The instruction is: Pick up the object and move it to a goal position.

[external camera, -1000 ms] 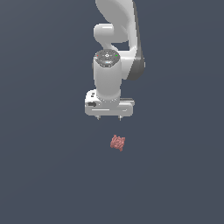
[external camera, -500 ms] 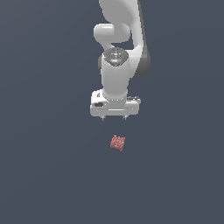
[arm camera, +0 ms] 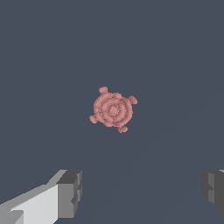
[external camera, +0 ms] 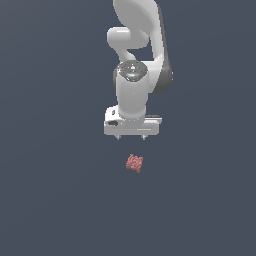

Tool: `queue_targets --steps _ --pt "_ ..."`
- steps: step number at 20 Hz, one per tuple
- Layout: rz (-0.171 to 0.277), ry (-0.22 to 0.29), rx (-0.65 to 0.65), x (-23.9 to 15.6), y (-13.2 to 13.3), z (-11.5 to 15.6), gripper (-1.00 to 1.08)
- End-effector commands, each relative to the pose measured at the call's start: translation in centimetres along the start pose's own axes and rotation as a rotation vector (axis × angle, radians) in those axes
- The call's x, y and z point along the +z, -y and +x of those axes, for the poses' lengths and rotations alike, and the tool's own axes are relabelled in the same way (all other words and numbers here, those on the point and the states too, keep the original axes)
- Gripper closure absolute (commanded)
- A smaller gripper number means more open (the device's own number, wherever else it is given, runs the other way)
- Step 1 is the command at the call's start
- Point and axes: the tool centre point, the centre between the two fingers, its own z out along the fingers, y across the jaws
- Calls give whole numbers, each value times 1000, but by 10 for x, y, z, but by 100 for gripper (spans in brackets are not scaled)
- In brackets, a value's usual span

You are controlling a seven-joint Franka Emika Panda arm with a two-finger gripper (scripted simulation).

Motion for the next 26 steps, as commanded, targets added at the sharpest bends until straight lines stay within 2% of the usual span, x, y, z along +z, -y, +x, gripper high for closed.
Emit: queue_targets --steps 1,15,26 --pt "1 1 29 6 2 5 -92" --pt "0 0 275 64 15 43 -92" --pt "-3 0 324 77 19 49 -92"
